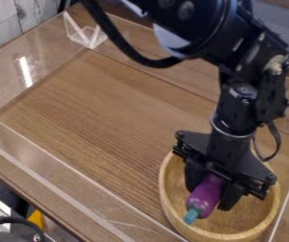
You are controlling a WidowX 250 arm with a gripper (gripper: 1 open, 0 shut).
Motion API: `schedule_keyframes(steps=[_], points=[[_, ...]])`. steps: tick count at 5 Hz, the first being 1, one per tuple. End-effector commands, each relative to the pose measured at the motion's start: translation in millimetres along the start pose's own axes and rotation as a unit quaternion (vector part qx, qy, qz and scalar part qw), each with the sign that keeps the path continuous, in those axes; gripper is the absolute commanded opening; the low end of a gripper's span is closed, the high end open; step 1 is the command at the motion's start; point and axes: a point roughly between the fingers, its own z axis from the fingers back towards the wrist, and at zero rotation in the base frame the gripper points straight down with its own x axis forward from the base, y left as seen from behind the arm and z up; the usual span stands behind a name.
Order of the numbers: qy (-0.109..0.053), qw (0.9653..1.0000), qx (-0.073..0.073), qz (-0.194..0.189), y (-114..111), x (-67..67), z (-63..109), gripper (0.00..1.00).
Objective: Put the purple eggplant in the brown bowl
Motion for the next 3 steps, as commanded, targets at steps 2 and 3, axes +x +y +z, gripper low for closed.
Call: schedule_keyframes(steps=[2,3], points=[[-0.016,0.9998,-0.002,0.006,0.9,8.5,13.0,1.0],[-0.016,0.9998,0.001,0.009,4.5,8.6,17.8,1.0]])
